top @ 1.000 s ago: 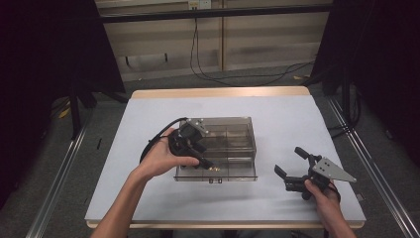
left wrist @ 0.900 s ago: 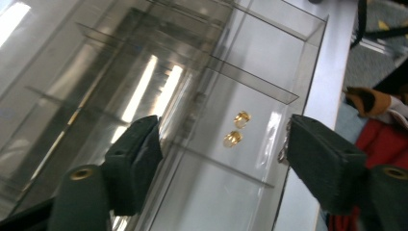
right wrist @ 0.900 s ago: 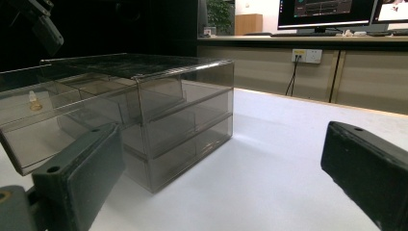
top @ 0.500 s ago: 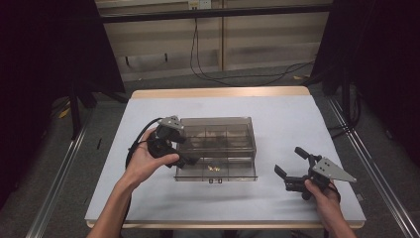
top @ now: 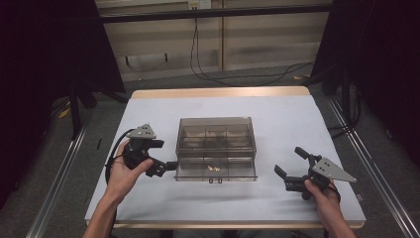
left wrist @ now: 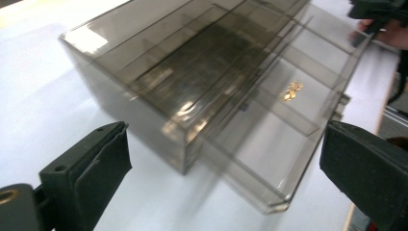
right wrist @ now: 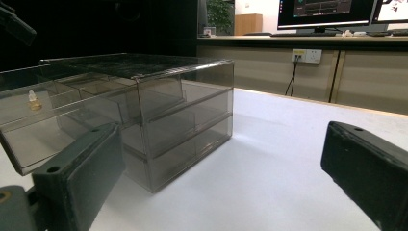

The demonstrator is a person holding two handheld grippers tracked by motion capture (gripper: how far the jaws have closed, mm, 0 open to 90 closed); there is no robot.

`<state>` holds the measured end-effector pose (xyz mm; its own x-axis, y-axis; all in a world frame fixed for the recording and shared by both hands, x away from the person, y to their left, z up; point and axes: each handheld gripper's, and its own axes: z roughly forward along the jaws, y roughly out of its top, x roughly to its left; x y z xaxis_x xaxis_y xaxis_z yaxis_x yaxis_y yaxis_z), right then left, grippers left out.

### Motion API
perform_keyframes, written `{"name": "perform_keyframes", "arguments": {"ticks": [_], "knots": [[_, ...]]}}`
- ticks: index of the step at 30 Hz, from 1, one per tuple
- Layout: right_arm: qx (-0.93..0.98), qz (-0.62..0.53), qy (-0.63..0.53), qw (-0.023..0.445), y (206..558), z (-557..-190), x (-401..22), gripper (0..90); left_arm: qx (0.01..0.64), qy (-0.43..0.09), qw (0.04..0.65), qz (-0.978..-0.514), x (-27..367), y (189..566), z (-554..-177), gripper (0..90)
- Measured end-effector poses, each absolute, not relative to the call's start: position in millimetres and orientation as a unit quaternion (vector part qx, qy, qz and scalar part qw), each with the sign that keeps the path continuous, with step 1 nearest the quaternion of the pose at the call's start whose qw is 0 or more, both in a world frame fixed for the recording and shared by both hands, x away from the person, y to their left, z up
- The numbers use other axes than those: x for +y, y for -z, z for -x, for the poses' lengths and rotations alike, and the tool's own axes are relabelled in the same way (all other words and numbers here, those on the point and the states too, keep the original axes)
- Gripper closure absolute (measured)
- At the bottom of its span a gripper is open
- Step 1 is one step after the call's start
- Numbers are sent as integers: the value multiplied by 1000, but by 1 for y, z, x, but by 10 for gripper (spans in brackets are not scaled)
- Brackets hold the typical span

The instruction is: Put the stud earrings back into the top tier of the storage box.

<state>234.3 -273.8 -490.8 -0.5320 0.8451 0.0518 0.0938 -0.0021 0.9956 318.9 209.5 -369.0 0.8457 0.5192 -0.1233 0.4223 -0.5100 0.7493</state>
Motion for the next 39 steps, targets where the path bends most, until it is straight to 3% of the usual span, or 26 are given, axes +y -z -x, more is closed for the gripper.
{"name": "perform_keyframes", "arguments": {"ticks": [17, 31, 35, 39], "knots": [[635, -369, -603, 313, 491, -234, -274, 6, 350, -110, 395, -842, 257, 412, -298, 29], [635, -369, -602, 313, 491, -234, -274, 5, 385, -89, 445, -804, 280, 455, -273, 27], [636, -367, -603, 313, 491, -234, -274, 5, 388, -110, 438, -803, 274, 467, -269, 24], [635, -369, -602, 314, 491, -234, -274, 5, 425, -130, 473, -761, 291, 473, -269, 22]]}}
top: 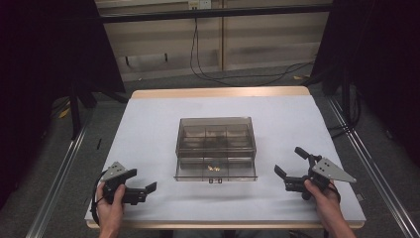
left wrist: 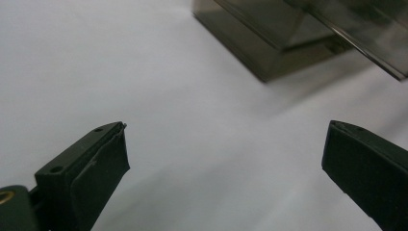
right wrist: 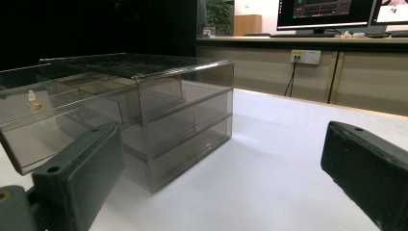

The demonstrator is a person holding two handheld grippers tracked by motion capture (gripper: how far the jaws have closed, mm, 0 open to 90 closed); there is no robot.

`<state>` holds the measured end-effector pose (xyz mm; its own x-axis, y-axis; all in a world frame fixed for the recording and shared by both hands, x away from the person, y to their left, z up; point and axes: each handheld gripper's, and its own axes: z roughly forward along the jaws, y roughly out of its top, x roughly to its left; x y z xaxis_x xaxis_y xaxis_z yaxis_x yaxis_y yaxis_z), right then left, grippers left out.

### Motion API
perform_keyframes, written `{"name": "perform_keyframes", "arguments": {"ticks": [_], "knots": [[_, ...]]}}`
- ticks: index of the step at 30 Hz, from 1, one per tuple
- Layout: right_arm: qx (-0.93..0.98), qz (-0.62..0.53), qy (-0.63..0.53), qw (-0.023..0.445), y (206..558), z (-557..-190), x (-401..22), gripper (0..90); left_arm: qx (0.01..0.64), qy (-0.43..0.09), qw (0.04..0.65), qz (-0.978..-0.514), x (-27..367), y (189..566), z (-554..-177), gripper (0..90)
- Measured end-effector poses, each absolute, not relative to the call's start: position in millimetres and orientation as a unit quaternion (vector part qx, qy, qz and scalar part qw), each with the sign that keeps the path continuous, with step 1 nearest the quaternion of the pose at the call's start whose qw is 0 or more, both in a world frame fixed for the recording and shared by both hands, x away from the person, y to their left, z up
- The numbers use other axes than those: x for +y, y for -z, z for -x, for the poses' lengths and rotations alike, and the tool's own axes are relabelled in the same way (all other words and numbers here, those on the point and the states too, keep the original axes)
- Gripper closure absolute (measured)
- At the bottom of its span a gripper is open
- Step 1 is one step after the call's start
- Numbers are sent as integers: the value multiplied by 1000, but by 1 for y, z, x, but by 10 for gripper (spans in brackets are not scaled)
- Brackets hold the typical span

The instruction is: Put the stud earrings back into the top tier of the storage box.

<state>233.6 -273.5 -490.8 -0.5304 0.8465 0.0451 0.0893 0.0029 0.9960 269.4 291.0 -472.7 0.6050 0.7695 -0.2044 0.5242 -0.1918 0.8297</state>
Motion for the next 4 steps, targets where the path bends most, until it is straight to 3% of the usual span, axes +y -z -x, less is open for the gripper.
{"name": "perform_keyframes", "arguments": {"ticks": [4], "knots": [[634, -370, -602, 314, 491, -234, -274, 5, 442, -145, 490, -737, 302, 479, -272, 17]]}}
